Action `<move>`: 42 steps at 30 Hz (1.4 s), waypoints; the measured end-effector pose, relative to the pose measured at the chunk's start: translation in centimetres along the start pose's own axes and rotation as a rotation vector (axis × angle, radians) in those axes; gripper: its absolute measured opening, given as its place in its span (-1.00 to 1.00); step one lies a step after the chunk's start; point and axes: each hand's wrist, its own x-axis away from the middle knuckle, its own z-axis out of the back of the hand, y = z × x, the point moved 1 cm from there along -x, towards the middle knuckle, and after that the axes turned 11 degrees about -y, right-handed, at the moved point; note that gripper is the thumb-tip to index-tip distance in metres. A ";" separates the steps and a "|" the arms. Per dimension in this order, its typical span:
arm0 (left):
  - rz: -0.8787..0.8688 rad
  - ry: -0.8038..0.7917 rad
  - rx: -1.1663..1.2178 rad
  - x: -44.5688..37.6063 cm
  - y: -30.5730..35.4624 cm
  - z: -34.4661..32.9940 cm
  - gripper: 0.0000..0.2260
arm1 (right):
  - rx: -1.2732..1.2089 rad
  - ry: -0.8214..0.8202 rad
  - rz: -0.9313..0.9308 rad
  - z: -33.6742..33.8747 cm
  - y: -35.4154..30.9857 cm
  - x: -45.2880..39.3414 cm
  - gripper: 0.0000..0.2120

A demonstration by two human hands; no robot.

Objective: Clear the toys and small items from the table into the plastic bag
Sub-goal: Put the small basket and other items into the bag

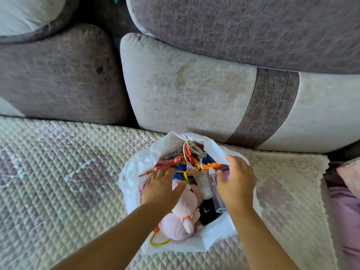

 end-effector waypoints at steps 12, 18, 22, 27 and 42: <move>0.215 0.166 0.607 18.6 -2.5 1.9 -0.79 | -0.188 -0.374 0.428 4.1 -5.7 13.0 -0.68; 0.248 0.373 0.642 30.0 -4.1 0.7 -0.90 | -0.162 -0.519 0.658 5.9 -7.9 20.0 -0.80; 0.321 0.530 0.725 38.1 -6.9 -2.2 -0.86 | -0.021 -0.702 0.816 5.2 -9.7 25.4 -0.80; 0.482 0.624 0.860 47.8 -11.0 -7.2 -0.82 | 0.134 -0.856 0.990 2.8 -12.8 32.3 -0.80; 0.881 0.912 1.275 74.0 -24.7 -20.7 -0.93 | 0.248 -1.122 1.315 -10.3 -24.6 60.2 -0.83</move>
